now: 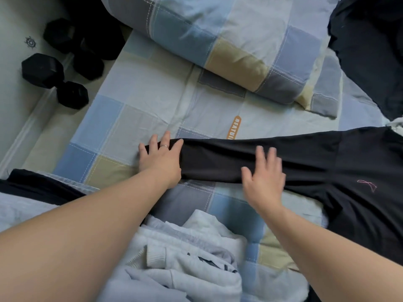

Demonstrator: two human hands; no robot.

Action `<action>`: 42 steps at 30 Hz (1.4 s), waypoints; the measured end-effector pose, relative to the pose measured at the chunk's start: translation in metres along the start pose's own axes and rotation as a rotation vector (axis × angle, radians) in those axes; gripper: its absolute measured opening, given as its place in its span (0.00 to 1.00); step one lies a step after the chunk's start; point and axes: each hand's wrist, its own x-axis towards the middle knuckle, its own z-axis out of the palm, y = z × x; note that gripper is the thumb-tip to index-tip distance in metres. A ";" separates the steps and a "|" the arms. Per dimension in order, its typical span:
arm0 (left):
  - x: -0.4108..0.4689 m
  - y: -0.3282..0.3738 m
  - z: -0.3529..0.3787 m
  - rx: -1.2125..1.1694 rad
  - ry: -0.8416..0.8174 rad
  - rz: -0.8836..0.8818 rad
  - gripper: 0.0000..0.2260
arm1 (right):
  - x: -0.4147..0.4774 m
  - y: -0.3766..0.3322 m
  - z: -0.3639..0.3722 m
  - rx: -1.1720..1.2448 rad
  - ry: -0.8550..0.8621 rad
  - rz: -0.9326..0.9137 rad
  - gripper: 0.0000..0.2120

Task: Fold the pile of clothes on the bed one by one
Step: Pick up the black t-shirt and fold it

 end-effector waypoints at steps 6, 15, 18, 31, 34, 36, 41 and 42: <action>-0.025 0.071 -0.021 -0.032 0.082 0.195 0.31 | 0.005 0.089 -0.027 0.226 -0.417 0.624 0.35; -0.094 0.264 0.025 -0.193 -0.026 0.233 0.20 | -0.049 0.237 -0.081 0.539 -0.460 0.038 0.18; -0.125 0.334 0.082 -0.440 -0.202 0.111 0.22 | -0.075 0.325 -0.087 0.190 -0.423 0.032 0.27; -0.217 0.372 0.262 -0.662 0.036 -0.290 0.17 | -0.193 0.477 -0.051 -0.062 -0.622 -0.292 0.34; -0.233 0.352 0.265 -0.790 -0.115 -0.201 0.17 | -0.201 0.476 -0.050 -0.052 -0.609 -0.275 0.36; -0.245 0.344 0.268 -0.739 -0.290 -0.119 0.14 | -0.211 0.477 -0.051 -0.055 -0.606 -0.257 0.36; -0.274 0.328 0.290 -0.909 -0.144 -0.190 0.09 | -0.257 0.473 -0.043 -0.017 -0.640 -0.121 0.37; -0.280 0.325 0.293 -0.959 -0.101 -0.236 0.09 | -0.266 0.471 -0.040 0.006 -0.640 -0.093 0.36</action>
